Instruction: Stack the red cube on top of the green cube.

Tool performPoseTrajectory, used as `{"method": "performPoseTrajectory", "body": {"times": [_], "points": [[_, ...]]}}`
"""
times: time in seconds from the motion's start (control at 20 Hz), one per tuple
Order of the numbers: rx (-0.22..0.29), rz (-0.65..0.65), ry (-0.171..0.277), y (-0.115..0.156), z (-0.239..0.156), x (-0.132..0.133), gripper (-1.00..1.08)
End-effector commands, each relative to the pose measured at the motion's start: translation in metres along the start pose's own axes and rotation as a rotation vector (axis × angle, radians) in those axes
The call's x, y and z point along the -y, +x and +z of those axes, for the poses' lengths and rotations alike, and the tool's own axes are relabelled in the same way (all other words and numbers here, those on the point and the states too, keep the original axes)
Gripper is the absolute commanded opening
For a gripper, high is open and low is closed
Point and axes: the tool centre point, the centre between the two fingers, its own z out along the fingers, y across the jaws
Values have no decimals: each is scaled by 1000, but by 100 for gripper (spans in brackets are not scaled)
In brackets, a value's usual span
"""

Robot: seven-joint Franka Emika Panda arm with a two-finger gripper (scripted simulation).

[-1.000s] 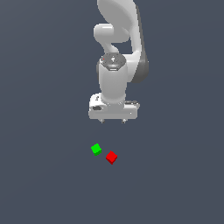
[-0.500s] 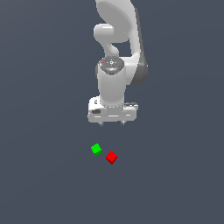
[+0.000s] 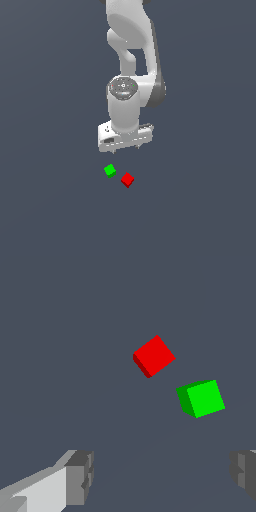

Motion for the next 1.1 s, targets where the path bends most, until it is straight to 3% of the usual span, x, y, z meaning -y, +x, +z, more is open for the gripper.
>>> {"method": "performPoseTrajectory", "body": {"times": [0.0, 0.65, 1.05], "points": [[2, -66, 1, 8, 8, -4, 100], [12, -431, 2, 55, 49, -18, 100], [17, -588, 2, 76, 66, -17, 100]]}}
